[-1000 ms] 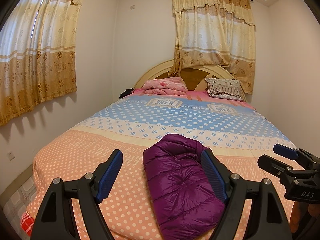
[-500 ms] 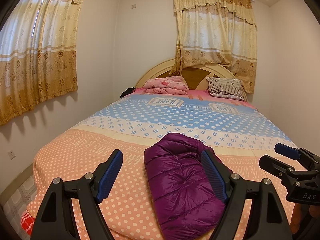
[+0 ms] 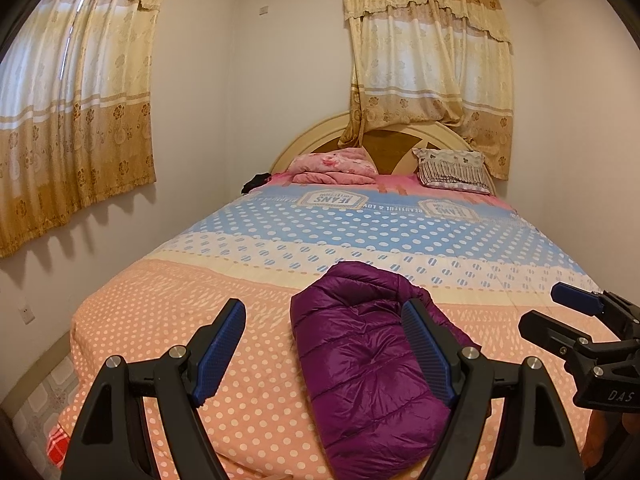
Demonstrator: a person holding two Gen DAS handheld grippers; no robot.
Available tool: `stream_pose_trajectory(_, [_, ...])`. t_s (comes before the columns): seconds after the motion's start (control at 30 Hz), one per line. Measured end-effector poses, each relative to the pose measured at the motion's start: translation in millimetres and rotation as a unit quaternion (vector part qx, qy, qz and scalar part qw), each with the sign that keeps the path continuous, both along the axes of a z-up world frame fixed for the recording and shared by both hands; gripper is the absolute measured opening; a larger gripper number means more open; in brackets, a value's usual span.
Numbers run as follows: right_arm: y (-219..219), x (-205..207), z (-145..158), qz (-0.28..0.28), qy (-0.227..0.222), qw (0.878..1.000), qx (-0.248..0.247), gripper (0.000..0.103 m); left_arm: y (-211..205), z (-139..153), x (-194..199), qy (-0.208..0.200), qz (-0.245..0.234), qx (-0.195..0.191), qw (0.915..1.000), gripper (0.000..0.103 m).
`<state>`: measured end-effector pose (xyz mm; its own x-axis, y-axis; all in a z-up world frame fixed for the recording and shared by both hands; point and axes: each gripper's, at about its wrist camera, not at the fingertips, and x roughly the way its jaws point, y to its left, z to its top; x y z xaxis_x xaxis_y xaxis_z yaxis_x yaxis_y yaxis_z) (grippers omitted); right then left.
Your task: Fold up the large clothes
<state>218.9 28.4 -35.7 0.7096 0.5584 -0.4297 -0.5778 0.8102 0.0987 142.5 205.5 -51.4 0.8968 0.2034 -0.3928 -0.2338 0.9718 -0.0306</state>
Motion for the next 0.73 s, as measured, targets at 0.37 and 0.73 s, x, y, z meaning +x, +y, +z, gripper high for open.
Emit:
stream_pose_trajectory(0.37, [-6.6, -1.4, -2.8, 0.006, 0.001, 1.0, -0.005, 0.089, 2.6, -2.5, 2.3, 0.004, 0.022, -0.004, 0.9997, 0.081])
stream_pose_trajectory(0.73, [-7.1, -1.6, -4.2, 0.006, 0.002, 1.0, -0.005, 0.089, -4.8, -2.2, -0.7, -0.013, 0.023, 0.019, 0.9995, 0.082])
